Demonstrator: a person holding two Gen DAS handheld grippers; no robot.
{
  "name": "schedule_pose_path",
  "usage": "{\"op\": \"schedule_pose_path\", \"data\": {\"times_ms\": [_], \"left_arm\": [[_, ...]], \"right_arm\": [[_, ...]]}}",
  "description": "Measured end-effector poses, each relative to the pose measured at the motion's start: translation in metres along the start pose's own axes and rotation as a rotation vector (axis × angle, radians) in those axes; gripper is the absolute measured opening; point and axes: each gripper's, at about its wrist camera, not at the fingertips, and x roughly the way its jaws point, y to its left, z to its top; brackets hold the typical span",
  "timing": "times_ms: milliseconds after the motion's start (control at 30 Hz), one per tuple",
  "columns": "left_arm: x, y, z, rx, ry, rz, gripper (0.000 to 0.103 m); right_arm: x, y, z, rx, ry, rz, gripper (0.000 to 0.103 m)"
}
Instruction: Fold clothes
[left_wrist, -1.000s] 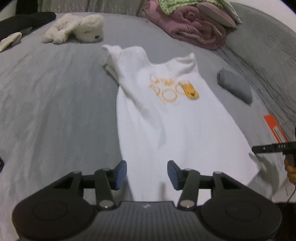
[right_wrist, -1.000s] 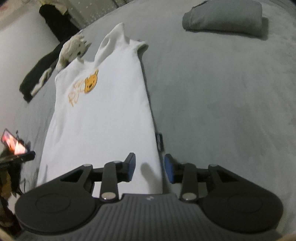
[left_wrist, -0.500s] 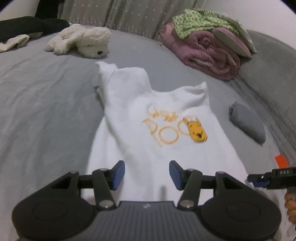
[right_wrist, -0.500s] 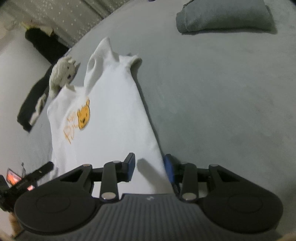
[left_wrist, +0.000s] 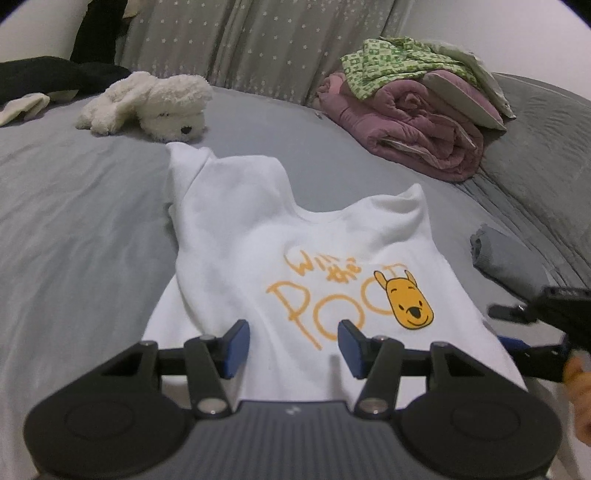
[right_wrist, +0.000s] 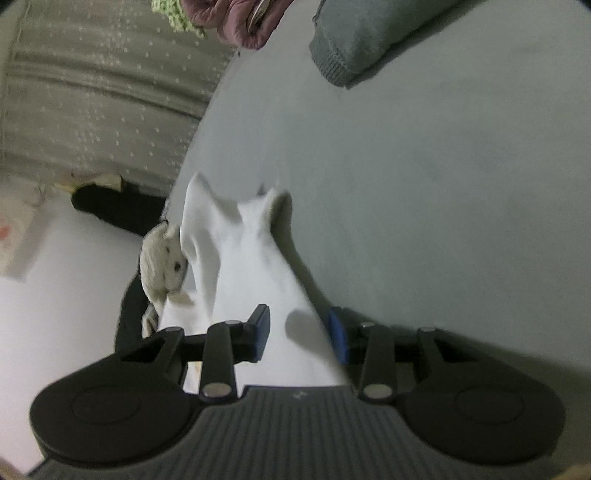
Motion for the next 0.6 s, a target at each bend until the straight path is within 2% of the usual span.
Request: {"op": "schedule_pose_path", "data": {"times_ms": [167,467,500,600], "left_arm": [[0.003,0.002,0.001,-0.002,0.028,0.012,0.055],[0.008,0.001,0.005,-0.002,0.054,0.012,0.057],[0.007,0.002,0.006,-0.009,0.058,0.008,0.057],[0.006,0.006,0.008,-0.032,0.069,0.000,0.057]], "right_arm": [[0.025,0.001,0.019,0.065,-0.019,0.075,0.040],[0.055,0.016,0.036,0.138,-0.077,0.121,0.039],[0.057,0.015,0.036,0.156,-0.087,0.125,0.038],[0.057,0.015,0.031,0.166,-0.108,0.115,0.022]]}}
